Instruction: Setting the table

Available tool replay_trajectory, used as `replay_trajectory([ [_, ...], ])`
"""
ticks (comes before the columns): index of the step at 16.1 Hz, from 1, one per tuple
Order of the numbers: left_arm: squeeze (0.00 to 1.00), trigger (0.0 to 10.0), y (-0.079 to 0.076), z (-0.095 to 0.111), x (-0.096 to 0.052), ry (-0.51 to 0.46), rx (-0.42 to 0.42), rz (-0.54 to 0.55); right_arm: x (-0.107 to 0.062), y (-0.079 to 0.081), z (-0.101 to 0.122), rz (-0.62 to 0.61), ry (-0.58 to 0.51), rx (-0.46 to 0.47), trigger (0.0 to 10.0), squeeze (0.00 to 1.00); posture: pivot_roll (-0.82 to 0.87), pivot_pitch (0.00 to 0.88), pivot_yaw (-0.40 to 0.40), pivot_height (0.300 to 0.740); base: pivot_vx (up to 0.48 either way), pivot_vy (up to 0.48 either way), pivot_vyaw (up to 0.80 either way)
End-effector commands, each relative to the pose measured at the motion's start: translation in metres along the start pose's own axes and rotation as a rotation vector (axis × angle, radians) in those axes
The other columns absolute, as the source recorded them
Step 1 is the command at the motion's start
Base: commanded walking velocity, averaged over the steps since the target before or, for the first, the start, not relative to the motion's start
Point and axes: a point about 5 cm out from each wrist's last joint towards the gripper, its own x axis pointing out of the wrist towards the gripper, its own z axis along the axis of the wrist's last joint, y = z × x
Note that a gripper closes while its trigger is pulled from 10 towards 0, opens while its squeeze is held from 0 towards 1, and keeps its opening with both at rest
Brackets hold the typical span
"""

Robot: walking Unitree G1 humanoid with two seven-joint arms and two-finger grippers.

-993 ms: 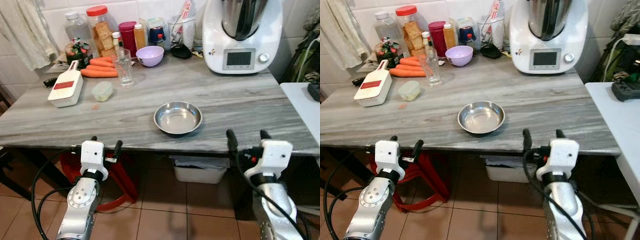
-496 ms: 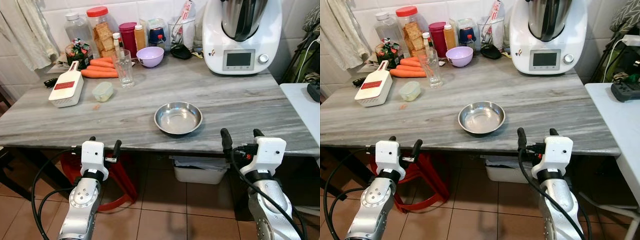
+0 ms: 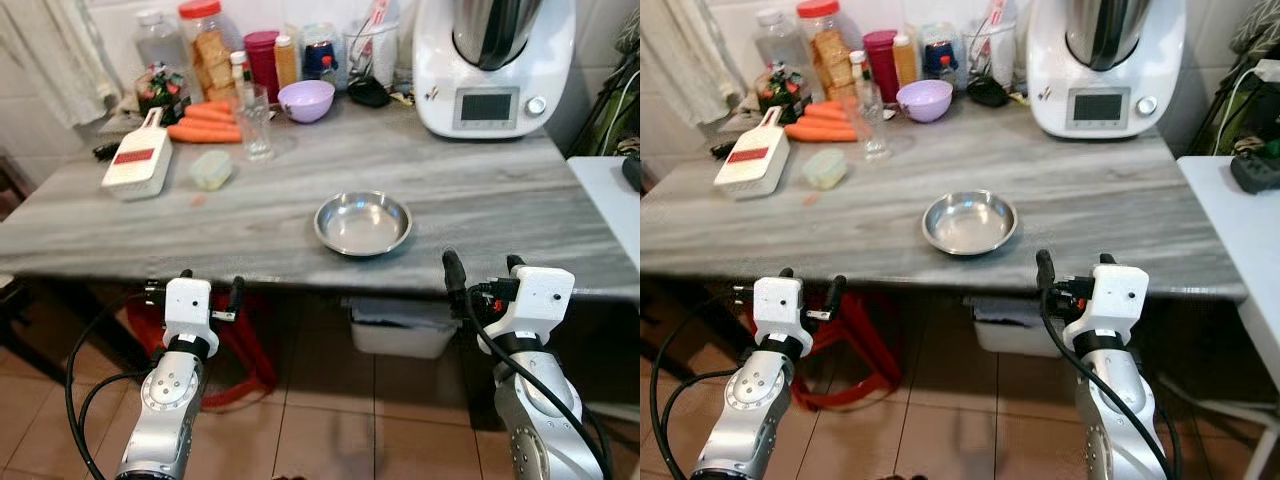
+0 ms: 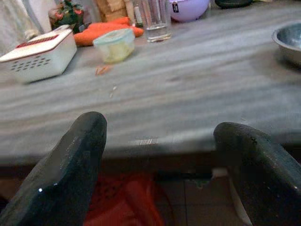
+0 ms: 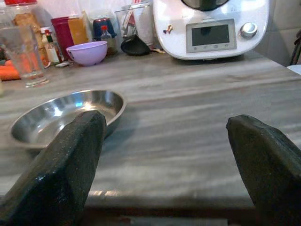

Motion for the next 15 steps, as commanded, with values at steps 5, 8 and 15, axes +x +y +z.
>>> replay_trajectory([
  [5,0.0,10.0,0.005,-0.001,0.0,0.003,0.016,0.01,0.005,0.001,0.001,-0.003,0.006,0.031,10.0,0.0,-0.07,0.0,0.122,0.74,-0.292,0.0,0.0],
  [8,0.0,10.0,0.005,-0.002,-0.001,0.005,0.015,0.01,0.006,0.003,0.001,0.007,0.005,0.045,10.0,0.0,-0.07,0.0,0.123,0.74,-0.284,0.0,0.0],
  [15,0.0,10.0,0.002,0.004,0.0,-0.043,0.033,-0.047,0.008,0.011,-0.002,0.047,0.026,0.051,10.0,0.0,-0.06,0.0,0.133,0.74,-0.197,0.0,0.0],
])
